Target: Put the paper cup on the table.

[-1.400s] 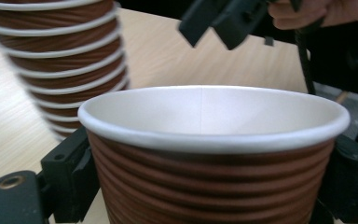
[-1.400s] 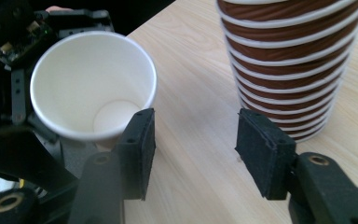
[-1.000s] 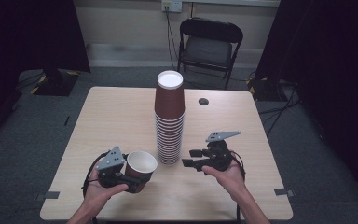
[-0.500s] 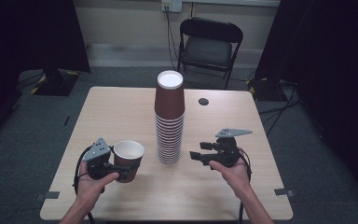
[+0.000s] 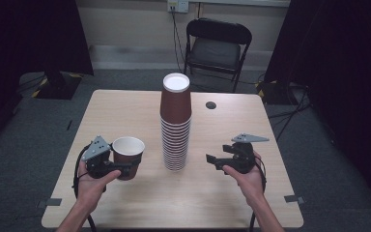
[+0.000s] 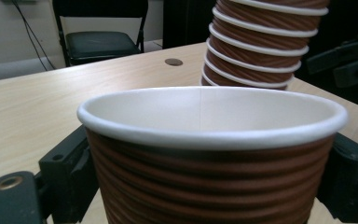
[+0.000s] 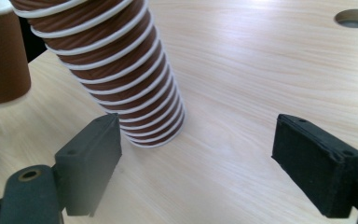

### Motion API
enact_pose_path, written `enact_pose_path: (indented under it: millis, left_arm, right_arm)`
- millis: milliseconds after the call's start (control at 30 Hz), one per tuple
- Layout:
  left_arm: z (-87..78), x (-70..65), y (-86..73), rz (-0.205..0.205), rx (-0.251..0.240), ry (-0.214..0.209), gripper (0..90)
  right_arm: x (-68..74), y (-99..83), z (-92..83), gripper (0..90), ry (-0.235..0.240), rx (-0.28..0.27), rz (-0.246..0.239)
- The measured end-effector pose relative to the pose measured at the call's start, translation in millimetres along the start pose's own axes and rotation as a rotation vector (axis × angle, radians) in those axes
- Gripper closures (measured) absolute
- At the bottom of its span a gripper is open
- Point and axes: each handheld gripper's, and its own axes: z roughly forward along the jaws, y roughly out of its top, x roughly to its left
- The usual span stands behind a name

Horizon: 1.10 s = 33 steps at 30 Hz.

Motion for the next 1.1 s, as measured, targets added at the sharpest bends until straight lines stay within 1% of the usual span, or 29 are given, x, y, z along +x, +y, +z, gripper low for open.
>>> enact_pose_path:
  millis: [67,100,233,367,400,433,467,500,533,567,600,633,667,700,800,833,900,933,967,1000,1067,1100]
  left_arm:
    - [3.4,4.9,2.0,-0.007,0.000,0.021,9.7]
    - [5.9,8.3,3.3,-0.005,0.005,0.047,9.6]
    - [11.8,14.0,6.2,-0.005,0.000,0.058,9.6]
    - [20.7,23.4,7.2,-0.001,0.000,0.077,9.6]
    - [20.7,23.4,7.2,-0.001,0.000,0.077,9.6]
    - [26.9,27.6,6.2,-0.006,0.003,0.094,9.5]
    - [30.9,29.1,5.5,-0.004,0.007,0.089,9.4]
    - [34.4,30.6,4.7,-0.002,0.007,0.096,9.4]
    - [34.4,30.6,4.7,-0.002,0.007,0.096,9.3]
    - [41.0,35.2,3.4,0.009,-0.003,0.112,9.3]
    - [41.0,35.2,3.4,0.009,-0.003,0.112,9.3]
    - [46.8,40.8,1.8,-0.008,-0.036,0.136,9.3]
    - [46.8,40.8,1.8,-0.008,-0.036,0.136,9.2]
    - [51.9,46.6,-0.1,-0.002,-0.060,0.158,9.2]
    - [59.6,54.7,-3.4,-0.019,-0.057,0.163,9.1]
    - [62.7,58.0,-5.2,-0.031,-0.059,0.168,9.0]
    - [68.5,62.9,-8.7,-0.043,-0.056,0.175,9.0]
    - [68.5,62.9,-8.7,-0.043,-0.056,0.175,9.0]
    - [73.8,66.7,-12.0,-0.045,-0.040,0.189,8.9]
    - [77.1,69.2,-14.3,-0.048,-0.038,0.192,8.9]
    - [81.9,72.6,-17.0,-0.063,-0.041,0.198,8.8]
    - [83.9,73.2,-18.1,-0.057,-0.047,0.207,8.7]
  right_arm:
    - [-4.9,-3.5,-4.4,15.5,-0.014,-0.014,0.015]
    - [-9.7,-8.4,-10.1,15.3,-0.032,-0.028,0.019]
    - [-18.2,-18.5,-22.2,15.2,-0.077,-0.037,0.030]
    - [-22.0,-35.0,-28.8,15.6,-0.091,-0.018,0.031]
    - [-21.7,-39.3,-29.5,16.0,-0.092,-0.007,0.031]
    - [-21.7,-43.4,-29.9,16.4,-0.091,0.004,0.029]
    - [-21.6,-47.0,-29.9,16.6,-0.092,0.013,0.026]
    - [-21.3,-50.0,-29.5,16.9,-0.091,0.026,0.026]
    - [-21.5,-52.6,-28.9,17.5,-0.088,0.036,0.021]
    - [-21.6,-54.9,-28.2,17.9,-0.090,0.047,0.020]
    - [-21.6,-54.9,-28.2,17.9,-0.090,0.047,0.020]
    - [-22.9,-59.0,-25.8,17.8,-0.088,0.049,0.030]
    - [-22.9,-59.0,-25.8,17.8,-0.088,0.049,0.030]
    - [-23.3,-60.9,-23.5,17.8,-0.084,0.054,0.035]
    - [-22.3,-60.8,-21.6,17.9,-0.078,0.057,0.034]
    - [-22.3,-60.5,-21.4,18.0,-0.077,0.056,0.032]
    - [-22.1,-60.0,-20.5,20.4,-0.075,0.064,0.032]
    - [-22.1,-60.0,-20.5,20.4,-0.075,0.064,0.032]
    - [-21.6,-60.7,-19.5,20.3,-0.075,0.068,0.035]
    - [-21.7,-61.0,-19.3,20.3,-0.075,0.070,0.033]
    - [-21.1,-61.9,-18.9,20.4,-0.070,0.074,0.035]
    - [-21.3,-62.1,-19.0,20.5,-0.069,0.074,0.034]
